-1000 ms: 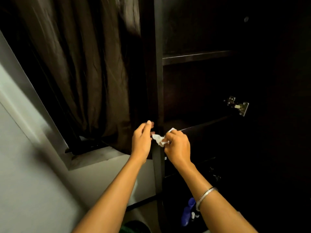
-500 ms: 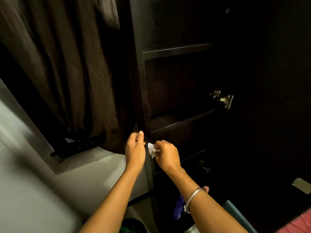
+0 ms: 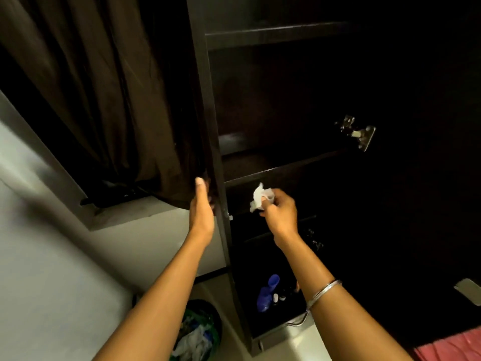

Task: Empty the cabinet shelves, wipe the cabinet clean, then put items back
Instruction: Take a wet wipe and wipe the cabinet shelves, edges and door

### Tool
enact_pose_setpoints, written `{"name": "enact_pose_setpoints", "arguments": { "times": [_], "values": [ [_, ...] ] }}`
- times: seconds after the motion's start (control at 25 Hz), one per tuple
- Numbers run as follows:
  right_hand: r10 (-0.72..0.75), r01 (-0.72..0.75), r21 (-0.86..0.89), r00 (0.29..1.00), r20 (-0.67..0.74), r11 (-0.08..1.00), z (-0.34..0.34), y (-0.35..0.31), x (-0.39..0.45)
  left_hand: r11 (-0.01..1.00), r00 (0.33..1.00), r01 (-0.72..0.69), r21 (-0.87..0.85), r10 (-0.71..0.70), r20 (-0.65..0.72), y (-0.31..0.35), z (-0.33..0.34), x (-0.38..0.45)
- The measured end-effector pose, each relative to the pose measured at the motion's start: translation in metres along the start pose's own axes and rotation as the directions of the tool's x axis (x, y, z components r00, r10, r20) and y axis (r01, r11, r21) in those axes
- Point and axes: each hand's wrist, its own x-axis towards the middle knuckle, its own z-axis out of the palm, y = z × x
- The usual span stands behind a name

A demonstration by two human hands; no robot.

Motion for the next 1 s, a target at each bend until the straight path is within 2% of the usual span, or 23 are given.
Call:
{"name": "enact_pose_setpoints", "arguments": {
  "times": [0.04, 0.12, 0.24, 0.32, 0.48, 0.52, 0.6, 0.64, 0.72, 0.76, 0.8, 0.84, 0.88, 0.92, 1.0],
  "values": [
    [-0.026, 0.026, -0.014, 0.999, 0.031, 1.0, 0.006, 0.008, -0.004, 0.995, 0.997, 0.07, -0.067, -0.072, -0.021, -0.005, -0.002, -0.002],
    [-0.19, 0.197, -0.069, 0.977, 0.101, 0.978, 0.02, 0.007, -0.012, 0.981, 0.987, 0.16, -0.112, -0.162, -0.009, -0.013, -0.006, -0.004],
    [-0.457, 0.483, -0.129, 0.869, 0.19, 0.866, 0.043, 0.008, -0.026, 0.975, 0.979, 0.204, -0.084, -0.204, 0.011, -0.034, -0.009, -0.011],
    [-0.503, 0.537, -0.15, 0.838, 0.213, 0.83, 0.058, 0.021, -0.022, 0.971, 0.974, 0.215, -0.103, -0.22, -0.046, -0.046, -0.006, -0.01],
    [-0.596, 0.624, -0.346, 0.778, 0.197, 0.7, 0.062, 0.048, -0.013, 0.974, 0.973, 0.181, -0.137, -0.198, -0.121, -0.062, -0.003, -0.009],
    [-0.596, 0.625, -0.353, 0.777, 0.201, 0.696, 0.062, 0.051, -0.011, 0.974, 0.971, 0.185, -0.13, -0.202, -0.131, -0.069, -0.003, -0.009],
    [-0.468, 0.504, -0.167, 0.857, 0.215, 0.847, 0.062, 0.049, -0.008, 0.973, 0.967, 0.202, -0.109, -0.216, -0.137, -0.08, -0.003, -0.011],
    [-0.345, 0.359, -0.033, 0.915, 0.21, 0.933, 0.061, 0.048, -0.005, 0.971, 0.964, 0.212, -0.113, -0.227, -0.142, -0.084, -0.001, -0.014],
    [-0.07, 0.039, 0.16, 0.979, 0.193, 0.986, 0.052, 0.053, 0.005, 0.97, 0.959, 0.222, -0.096, -0.235, -0.161, -0.086, 0.003, -0.018],
    [0.043, -0.072, 0.167, 0.984, 0.173, 0.983, 0.045, 0.061, 0.01, 0.971, 0.954, 0.225, -0.085, -0.237, -0.184, -0.086, 0.004, -0.019],
    [0.112, -0.129, 0.109, 0.982, 0.152, 0.986, 0.038, 0.07, 0.017, 0.974, 0.954, 0.22, -0.051, -0.225, -0.196, -0.088, 0.004, -0.017],
    [0.12, -0.12, -0.009, 0.984, 0.132, 0.993, 0.031, 0.08, 0.026, 0.981, 0.967, 0.191, 0.018, -0.185, -0.176, -0.092, 0.003, -0.013],
    [0.045, -0.025, -0.173, 0.993, 0.112, 0.985, 0.024, 0.088, 0.036, 0.982, 0.983, 0.147, 0.121, -0.132, -0.129, -0.095, 0.002, -0.01],
    [-0.095, 0.122, -0.324, 0.991, 0.098, 0.938, 0.017, 0.094, 0.047, 0.969, 0.994, 0.101, 0.227, -0.089, -0.063, -0.102, 0.001, -0.006],
    [-0.343, 0.352, -0.515, 0.932, 0.116, 0.782, 0.007, 0.107, 0.075, 0.921, 0.996, 0.04, 0.388, -0.067, 0.057, -0.117, 0.001, 0.0]
  ]
}}
